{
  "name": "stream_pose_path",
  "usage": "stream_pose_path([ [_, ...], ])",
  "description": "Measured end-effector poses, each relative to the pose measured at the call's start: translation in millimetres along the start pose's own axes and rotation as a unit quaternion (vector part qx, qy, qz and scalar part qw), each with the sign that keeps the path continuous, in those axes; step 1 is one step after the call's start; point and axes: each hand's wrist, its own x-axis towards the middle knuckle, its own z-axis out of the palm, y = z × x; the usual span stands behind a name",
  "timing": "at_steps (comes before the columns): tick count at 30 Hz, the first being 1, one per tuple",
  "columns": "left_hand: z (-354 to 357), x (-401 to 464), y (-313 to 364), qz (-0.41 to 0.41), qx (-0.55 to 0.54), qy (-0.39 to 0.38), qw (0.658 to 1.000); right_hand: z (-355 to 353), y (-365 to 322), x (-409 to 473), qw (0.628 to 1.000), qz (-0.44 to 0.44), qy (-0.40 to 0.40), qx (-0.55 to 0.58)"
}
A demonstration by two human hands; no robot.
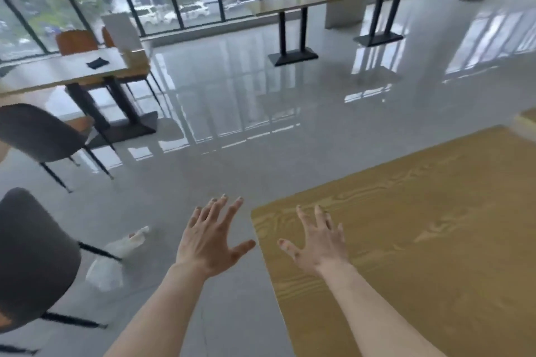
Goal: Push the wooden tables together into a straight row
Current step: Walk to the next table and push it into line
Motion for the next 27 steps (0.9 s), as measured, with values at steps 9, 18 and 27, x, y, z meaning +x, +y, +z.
stream_pose_path([
  [9, 37, 95, 25, 0.304, -0.046, -0.06, 0.95, 22, 6, -60, 0.953, 0.292, 0.075, 0.017],
  [18, 47, 76, 45, 0.479, -0.058, -0.086, 0.872, 56, -42, -151, 0.875, 0.461, 0.136, 0.054],
  [27, 79, 35, -23, 0.527, -0.028, -0.119, 0.841, 148, -111, -185, 0.848, 0.51, 0.119, 0.081],
])
